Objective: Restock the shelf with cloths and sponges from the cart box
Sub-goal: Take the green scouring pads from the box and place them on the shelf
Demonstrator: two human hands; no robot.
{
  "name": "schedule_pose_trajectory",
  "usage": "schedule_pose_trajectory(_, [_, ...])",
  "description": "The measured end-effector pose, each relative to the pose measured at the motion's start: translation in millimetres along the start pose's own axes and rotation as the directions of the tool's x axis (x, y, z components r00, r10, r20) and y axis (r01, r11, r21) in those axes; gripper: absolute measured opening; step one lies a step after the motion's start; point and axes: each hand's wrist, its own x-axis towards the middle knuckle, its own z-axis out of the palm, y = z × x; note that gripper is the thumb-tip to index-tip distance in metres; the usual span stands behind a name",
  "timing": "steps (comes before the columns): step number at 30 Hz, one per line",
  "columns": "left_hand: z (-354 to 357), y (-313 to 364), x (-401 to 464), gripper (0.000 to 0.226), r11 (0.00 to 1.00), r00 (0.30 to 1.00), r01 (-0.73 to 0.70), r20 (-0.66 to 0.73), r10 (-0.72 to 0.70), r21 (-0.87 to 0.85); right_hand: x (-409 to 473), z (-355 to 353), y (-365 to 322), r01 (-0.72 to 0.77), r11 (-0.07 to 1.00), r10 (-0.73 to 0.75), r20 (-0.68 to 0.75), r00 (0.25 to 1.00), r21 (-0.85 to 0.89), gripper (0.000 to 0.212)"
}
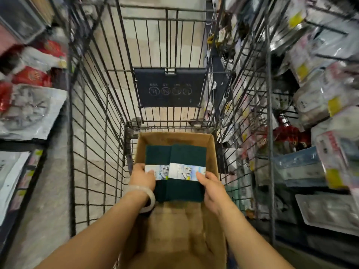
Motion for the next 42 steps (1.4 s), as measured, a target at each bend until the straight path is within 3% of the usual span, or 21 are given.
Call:
schedule_pose_trajectory(5, [-51.5, -1.2, -48.3, 0.033, 0.993, 0.994, -0.105, -0.037, 0.104, -0.052, -58.2, 8.5, -7.9, 0.159, 0.987, -0.160, -0.030, 0.987, -0.039, 0.021])
schedule_pose_trajectory(10, [-106.2, -33.5, -109.2, 0.028, 0.963, 0.984, -0.173, 0.012, 0.179, -0.209, -147.6, 6.8, 9.0, 0.257, 0.965, -0.259, -0.063, 0.964, -0.047, 0.010])
schedule_pose_trajectory(15, [-162.4, -88.0, -204.7, 0.033, 0.929, 0.943, -0.316, 0.049, 0.331, -0.195, -254.2, 1.9, 66.4, 0.329, 0.943, -0.331, -0.061, 0.942, -0.043, 0.030])
schedule_pose_trajectory(22, [-200.6, -178.4, -308.0, 0.029, 0.891, 0.885, -0.418, 0.141, 0.443, -0.174, -386.6, -15.6, 157.1, 0.424, 0.902, -0.417, -0.086, 0.905, 0.088, 0.018])
schedule_pose_trajectory(27, [-201.0, -201.3, -370.5, 0.027, 0.879, 0.857, -0.442, 0.207, 0.473, -0.179, -459.4, -47.2, 190.0, 0.502, 0.858, -0.474, -0.202, 0.857, 0.114, 0.021])
schedule_pose_trajectory(35, [-171.2, -214.8, -470.7, 0.035, 0.803, 0.743, -0.559, 0.308, 0.595, -0.204, -562.5, -124.6, 218.0, 0.649, 0.751, -0.597, -0.297, 0.746, 0.123, 0.019])
schedule_pose_trajectory(39, [-142.0, -232.7, -538.0, 0.010, 0.750, 0.655, -0.623, 0.376, 0.655, -0.221, -623.6, -190.3, 243.6, 0.713, 0.693, -0.648, -0.342, 0.680, 0.107, 0.010])
schedule_pose_trajectory(42, [-109.9, -248.7, -598.1, 0.008, 0.723, 0.587, -0.631, 0.436, 0.682, -0.280, -673.9, -248.6, 266.5, 0.750, 0.655, -0.679, -0.368, 0.636, 0.088, 0.016])
